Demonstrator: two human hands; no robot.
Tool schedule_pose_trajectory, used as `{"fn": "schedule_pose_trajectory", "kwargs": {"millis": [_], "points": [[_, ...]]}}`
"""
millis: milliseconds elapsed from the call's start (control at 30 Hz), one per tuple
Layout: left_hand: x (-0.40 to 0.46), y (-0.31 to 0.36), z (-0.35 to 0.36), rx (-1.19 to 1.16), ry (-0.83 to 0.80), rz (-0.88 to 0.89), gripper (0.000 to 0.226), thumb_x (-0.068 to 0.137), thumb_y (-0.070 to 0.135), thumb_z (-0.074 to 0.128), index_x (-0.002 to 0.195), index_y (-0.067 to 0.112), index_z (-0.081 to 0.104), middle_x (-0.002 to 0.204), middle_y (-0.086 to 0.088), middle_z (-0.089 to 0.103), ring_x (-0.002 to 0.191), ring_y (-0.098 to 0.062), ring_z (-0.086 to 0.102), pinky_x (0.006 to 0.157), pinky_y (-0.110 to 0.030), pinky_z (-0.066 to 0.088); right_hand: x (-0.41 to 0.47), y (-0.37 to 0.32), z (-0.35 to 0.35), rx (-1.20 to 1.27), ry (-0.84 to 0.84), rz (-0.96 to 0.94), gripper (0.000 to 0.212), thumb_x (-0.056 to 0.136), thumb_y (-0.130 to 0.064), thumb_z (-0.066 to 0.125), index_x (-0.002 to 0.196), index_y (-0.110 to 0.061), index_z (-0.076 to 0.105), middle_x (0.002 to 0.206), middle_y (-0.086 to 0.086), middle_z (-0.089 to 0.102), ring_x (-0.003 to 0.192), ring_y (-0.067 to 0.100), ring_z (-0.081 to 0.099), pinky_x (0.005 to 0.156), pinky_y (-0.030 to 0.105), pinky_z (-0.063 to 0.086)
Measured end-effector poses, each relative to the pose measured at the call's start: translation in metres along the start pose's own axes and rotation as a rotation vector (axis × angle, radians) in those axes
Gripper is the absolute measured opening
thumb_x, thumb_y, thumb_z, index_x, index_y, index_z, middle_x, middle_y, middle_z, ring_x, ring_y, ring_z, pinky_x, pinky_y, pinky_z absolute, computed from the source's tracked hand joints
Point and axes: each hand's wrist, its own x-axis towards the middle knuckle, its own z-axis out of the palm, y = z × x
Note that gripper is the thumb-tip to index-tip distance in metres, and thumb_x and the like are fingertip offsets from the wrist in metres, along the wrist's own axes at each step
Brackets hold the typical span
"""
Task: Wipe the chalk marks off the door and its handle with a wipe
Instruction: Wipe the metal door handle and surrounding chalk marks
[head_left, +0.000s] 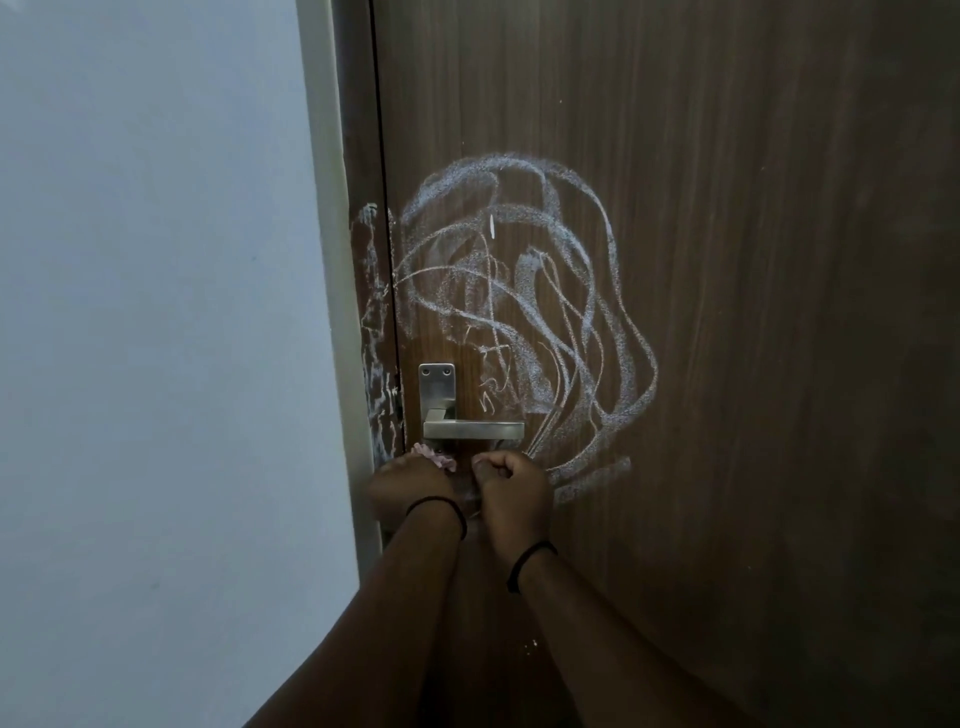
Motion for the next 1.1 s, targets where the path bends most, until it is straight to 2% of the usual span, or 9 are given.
{"fn": "schedule_pose_trajectory", "kwargs": {"millis": [67,167,367,467,533,633,700,767,1100], "points": [[-0.003,0.002,0.001,-0.252,-0.025,-0.078,0.023,0.098,0.018,0.055,0.104,0.01,0.075,0.102,-0.01,0.074,0.093,-0.025,0.07,0.072,-0.026,0.048,0.002,0.001,-0.005,0.005,-0.008,0.003,0.01,0.093,-0.019,0.065,0.092,-0.016,0.075,0.073,-0.008,0.067,0.063,0.003,0.059,0.054,0.015,0.044],[-0.005,0.011,0.0,-0.19,0.015,0.149,0.014,0.088,0.014,0.07,0.099,0.009,0.078,0.091,-0.011,0.075,0.082,-0.023,0.068,0.074,-0.03,0.054,0.002,0.002,-0.008,0.015,-0.027,-0.005,0.009,0.092,-0.019,0.066,0.087,-0.02,0.073,0.069,-0.01,0.066,0.061,0.002,0.058,0.056,0.017,0.046],[0.0,0.058,-0.005,-0.12,-0.089,0.44,0.02,0.092,0.018,0.068,0.105,0.006,0.076,0.097,-0.013,0.076,0.089,-0.025,0.071,0.083,-0.037,0.059,0.001,0.005,-0.007,0.02,-0.071,-0.011,0.017,0.093,-0.01,0.063,0.083,-0.021,0.072,0.068,-0.008,0.065,0.061,0.003,0.062,0.059,0.028,0.054],[0.001,0.082,-0.004,-0.061,-0.101,0.564,0.018,0.09,0.023,0.07,0.104,0.014,0.078,0.097,-0.002,0.076,0.076,-0.007,0.065,0.068,-0.015,0.051,-0.002,0.005,-0.008,0.032,-0.066,-0.034,0.016,0.093,-0.007,0.063,0.084,-0.016,0.073,0.06,-0.011,0.06,0.05,-0.005,0.056,0.048,0.011,0.042],[0.0,0.093,-0.003,0.035,-0.102,0.667,0.014,0.09,0.026,0.07,0.098,0.019,0.08,0.09,0.004,0.076,0.061,0.006,0.056,0.053,0.0,0.036,-0.003,0.004,-0.01,0.045,-0.07,-0.03,0.013,0.093,-0.007,0.063,0.087,-0.012,0.073,0.065,-0.007,0.064,0.058,0.0,0.062,0.053,0.018,0.05],[0.002,0.09,-0.005,0.241,-0.121,0.93,0.015,0.091,0.023,0.068,0.095,0.014,0.079,0.092,-0.005,0.074,0.073,-0.012,0.064,0.062,-0.016,0.041,-0.005,0.003,-0.015,0.028,-0.087,-0.036,0.011,0.094,-0.01,0.064,0.087,-0.013,0.073,0.075,-0.001,0.068,0.073,0.019,0.067,0.068,0.032,0.057],[0.006,0.087,-0.005,0.393,-0.118,1.139,0.013,0.089,0.012,0.067,0.094,0.006,0.078,0.093,-0.016,0.07,0.082,-0.03,0.063,0.068,-0.027,0.041,-0.007,0.003,-0.018,-0.002,-0.079,-0.066,0.015,0.093,-0.011,0.065,0.081,-0.017,0.071,0.07,-0.009,0.065,0.067,0.008,0.062,0.061,0.017,0.05],[0.01,0.092,-0.004,0.503,-0.123,1.249,0.011,0.087,0.004,0.067,0.09,0.003,0.077,0.089,-0.018,0.069,0.077,-0.032,0.063,0.064,-0.028,0.043,-0.01,0.001,-0.02,-0.034,-0.08,-0.086,0.016,0.093,-0.01,0.064,0.08,-0.018,0.07,0.068,-0.013,0.062,0.063,0.0,0.058,0.055,0.009,0.043],[-0.022,0.082,0.016,1.027,-0.447,1.351,0.008,0.091,0.008,0.063,0.094,0.008,0.07,0.097,-0.012,0.07,0.091,-0.027,0.067,0.079,-0.038,0.056,-0.02,-0.019,-0.045,-0.177,-0.061,-0.215,0.033,0.094,-0.012,0.06,0.066,-0.027,0.059,0.054,-0.009,0.049,0.051,0.004,0.046,0.052,0.018,0.038]]}}
